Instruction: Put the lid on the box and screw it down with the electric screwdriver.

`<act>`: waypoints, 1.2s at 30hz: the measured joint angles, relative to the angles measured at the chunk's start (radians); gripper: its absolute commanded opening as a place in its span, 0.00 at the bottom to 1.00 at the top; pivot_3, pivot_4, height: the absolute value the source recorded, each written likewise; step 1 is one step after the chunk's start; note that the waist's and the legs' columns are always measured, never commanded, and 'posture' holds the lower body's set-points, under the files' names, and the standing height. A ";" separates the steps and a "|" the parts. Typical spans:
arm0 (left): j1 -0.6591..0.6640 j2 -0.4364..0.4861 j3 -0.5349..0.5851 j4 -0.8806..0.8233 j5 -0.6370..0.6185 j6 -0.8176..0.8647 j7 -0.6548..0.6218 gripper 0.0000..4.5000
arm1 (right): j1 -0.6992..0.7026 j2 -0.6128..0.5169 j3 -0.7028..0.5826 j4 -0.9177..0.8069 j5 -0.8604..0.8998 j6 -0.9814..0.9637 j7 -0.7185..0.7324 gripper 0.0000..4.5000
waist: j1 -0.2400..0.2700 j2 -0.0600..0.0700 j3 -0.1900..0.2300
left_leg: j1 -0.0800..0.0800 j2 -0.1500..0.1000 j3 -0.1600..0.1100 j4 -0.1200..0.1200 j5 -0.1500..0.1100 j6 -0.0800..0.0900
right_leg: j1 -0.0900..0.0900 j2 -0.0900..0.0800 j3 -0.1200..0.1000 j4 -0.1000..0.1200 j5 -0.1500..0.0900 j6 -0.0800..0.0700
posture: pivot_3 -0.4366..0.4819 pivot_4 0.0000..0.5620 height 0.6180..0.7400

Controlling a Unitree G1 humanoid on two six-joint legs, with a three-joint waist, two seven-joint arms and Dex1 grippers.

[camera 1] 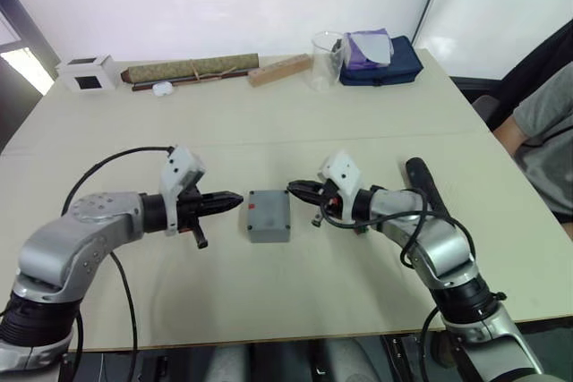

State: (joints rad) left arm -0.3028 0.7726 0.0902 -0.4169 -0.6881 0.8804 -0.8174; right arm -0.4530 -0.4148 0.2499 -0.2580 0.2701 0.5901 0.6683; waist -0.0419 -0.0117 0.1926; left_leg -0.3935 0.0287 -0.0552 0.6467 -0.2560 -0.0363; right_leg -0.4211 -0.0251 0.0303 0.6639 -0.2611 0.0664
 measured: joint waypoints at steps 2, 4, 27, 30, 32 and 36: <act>0.000 0.000 0.000 0.000 0.001 0.000 0.002 0.00 | 0.000 0.003 0.001 0.000 -0.003 0.000 0.000 0.01 | 0.000 0.000 0.000 | 0.000 0.000 0.000 0.000 0.000 0.000 | 0.000 0.000 0.000 0.000 0.000 0.000 | 0.48 0.27 1.00; 0.000 0.000 -0.002 0.000 0.002 -0.001 0.003 0.00 | 0.000 0.006 0.001 0.000 -0.008 0.000 0.001 0.01 | 0.000 0.000 0.000 | 0.000 0.000 0.000 0.000 0.000 0.000 | 0.000 0.000 0.000 0.000 0.000 0.000 | 0.48 0.27 1.00; -0.010 -0.023 -0.045 0.004 0.044 -0.001 0.055 0.00 | -0.003 0.007 0.020 0.027 -0.054 -0.007 0.029 0.76 | 0.000 0.000 0.000 | 0.000 0.000 0.000 0.000 0.000 0.000 | 0.000 0.000 0.000 0.000 0.000 0.000 | 0.48 0.27 1.00; -0.026 -0.056 -0.043 0.006 0.049 0.006 0.102 0.00 | -0.003 0.010 0.008 0.020 -0.053 0.002 0.011 0.76 | 0.001 0.000 0.000 | 0.000 0.000 0.000 0.000 0.000 0.000 | 0.000 0.000 0.000 0.000 0.000 0.000 | 0.48 0.27 1.00; -0.046 -0.084 -0.041 0.011 0.066 0.000 0.143 0.00 | -0.004 0.010 -0.011 0.004 -0.053 0.016 -0.011 0.76 | 0.004 0.000 0.000 | 0.000 0.000 0.000 0.000 0.000 0.000 | 0.000 -0.001 0.000 0.000 0.000 0.000 | 0.48 0.27 1.00; -0.132 -0.220 0.017 0.053 0.033 -0.058 0.208 0.00 | -0.034 -0.069 -0.146 -0.072 -0.057 0.129 -0.084 0.76 | 0.024 -0.003 0.000 | -0.001 -0.002 0.000 0.001 0.000 0.000 | 0.000 -0.002 0.000 0.000 0.000 0.000 | 0.48 0.27 1.00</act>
State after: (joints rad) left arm -0.4344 0.5524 0.1076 -0.3642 -0.6552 0.8226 -0.6097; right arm -0.4875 -0.4837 0.1043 -0.3298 0.2132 0.7192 0.5841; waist -0.0182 -0.0142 0.1929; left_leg -0.3946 0.0272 -0.0550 0.6480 -0.2559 -0.0365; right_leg -0.4211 -0.0267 0.0304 0.6635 -0.2608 0.0668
